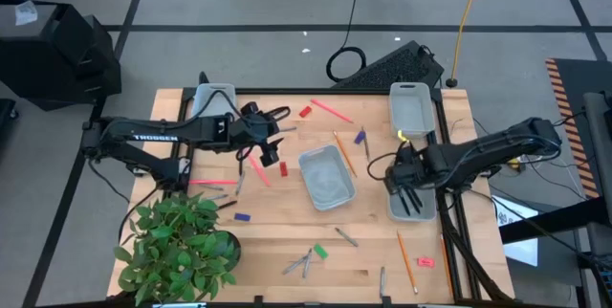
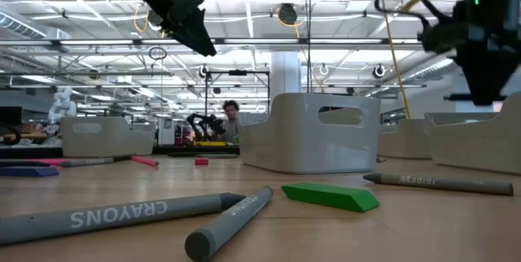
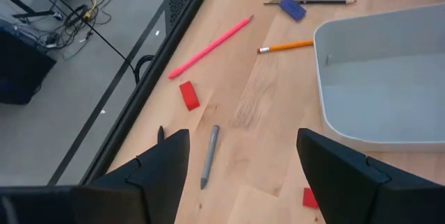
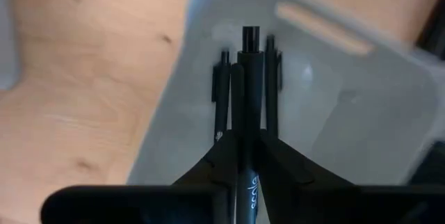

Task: Sort crayons/erasers/pens/pencils in bins
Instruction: Put the black pen into the bottom right gray bin

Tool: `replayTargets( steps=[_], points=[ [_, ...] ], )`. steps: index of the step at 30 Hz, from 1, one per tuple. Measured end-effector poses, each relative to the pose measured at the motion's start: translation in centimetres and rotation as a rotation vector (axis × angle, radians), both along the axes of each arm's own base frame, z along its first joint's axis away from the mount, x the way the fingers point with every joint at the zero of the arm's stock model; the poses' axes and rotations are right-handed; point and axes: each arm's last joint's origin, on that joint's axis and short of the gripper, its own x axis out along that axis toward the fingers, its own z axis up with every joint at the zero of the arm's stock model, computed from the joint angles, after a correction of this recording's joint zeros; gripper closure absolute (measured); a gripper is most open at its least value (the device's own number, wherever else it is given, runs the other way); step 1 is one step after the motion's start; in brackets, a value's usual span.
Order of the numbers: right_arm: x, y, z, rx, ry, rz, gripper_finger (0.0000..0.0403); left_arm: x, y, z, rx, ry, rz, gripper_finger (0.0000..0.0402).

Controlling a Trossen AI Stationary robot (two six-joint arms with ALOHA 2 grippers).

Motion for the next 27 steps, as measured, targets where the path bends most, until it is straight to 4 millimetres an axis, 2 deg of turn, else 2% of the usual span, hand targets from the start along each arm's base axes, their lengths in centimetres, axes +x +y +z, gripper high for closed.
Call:
replayTargets(
  steps=[3,6,10,17,21,27],
  points=[
    [-0.4,0.1,-2.0,0.043,0.010,-0.013,0.0359,0.0,0.0,0.0,-0.001,0.005,0.000,0.0131],
    [-0.7,0.0,-3.1,0.038,0.015,-0.014,0.0359,0.0,0.0,0.0,0.000,0.005,-0.001,0.0131],
    [-0.9,-0.1,-3.4,0.033,0.025,0.006,0.0350,0.0,0.0,0.0,0.001,0.003,-0.001,0.0131],
    [-1.0,-0.1,-3.5,0.029,0.035,0.035,0.0303,0.0,0.0,0.0,0.000,-0.002,0.000,0.0131],
    [-0.6,-0.1,-2.0,-0.014,0.028,0.059,0.0294,0.0,0.0,0.0,-0.004,-0.005,0.004,0.0131],
    [1.6,-0.3,1.9,-0.209,-0.087,0.194,0.0311,0.5,1.5,-0.3,-0.033,-0.039,0.040,0.0131]
  ],
)
